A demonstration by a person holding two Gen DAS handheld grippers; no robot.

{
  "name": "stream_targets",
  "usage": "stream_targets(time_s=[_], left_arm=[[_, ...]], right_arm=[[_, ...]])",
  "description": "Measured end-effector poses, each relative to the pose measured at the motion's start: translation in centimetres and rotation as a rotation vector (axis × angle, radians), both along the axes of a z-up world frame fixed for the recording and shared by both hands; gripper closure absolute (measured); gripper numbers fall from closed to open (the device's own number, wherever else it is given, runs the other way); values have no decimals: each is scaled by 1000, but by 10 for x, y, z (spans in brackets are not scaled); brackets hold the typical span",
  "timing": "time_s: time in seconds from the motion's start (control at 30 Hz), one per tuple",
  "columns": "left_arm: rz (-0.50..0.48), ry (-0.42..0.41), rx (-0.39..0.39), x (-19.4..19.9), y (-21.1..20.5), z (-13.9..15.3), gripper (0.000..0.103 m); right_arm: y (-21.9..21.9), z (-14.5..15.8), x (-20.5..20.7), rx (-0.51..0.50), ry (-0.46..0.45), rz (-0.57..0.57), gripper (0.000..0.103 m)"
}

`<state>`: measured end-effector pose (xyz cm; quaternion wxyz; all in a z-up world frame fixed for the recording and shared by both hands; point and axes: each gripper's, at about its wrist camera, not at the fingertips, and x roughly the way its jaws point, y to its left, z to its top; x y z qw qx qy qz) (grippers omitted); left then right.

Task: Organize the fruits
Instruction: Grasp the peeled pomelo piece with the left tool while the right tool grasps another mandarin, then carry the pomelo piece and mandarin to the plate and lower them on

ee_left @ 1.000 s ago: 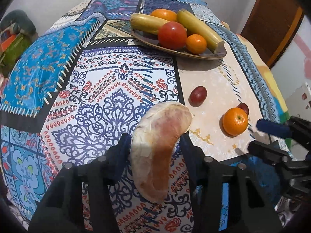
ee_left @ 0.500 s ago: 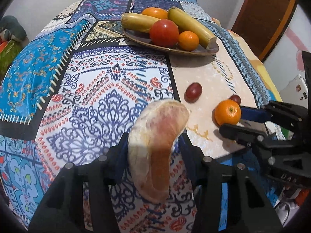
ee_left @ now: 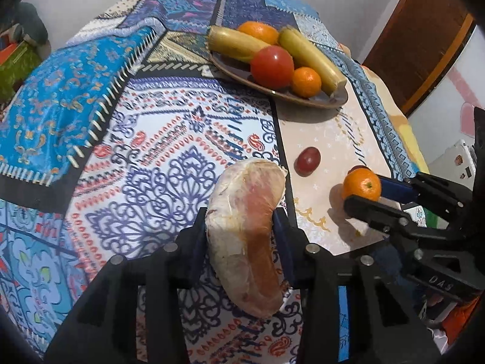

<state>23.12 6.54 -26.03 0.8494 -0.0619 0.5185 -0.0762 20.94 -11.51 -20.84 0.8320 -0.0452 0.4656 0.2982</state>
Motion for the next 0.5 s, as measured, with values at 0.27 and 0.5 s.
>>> stream_targets(time_s=[0.27, 0.5], left_arm=[[11, -102, 12, -2, 0, 40, 62], [11, -167, 3, 18, -8, 64, 62]], right_arm=[[-6, 24, 1, 6, -73, -25, 72], [-17, 42, 18, 20, -131, -64, 72]])
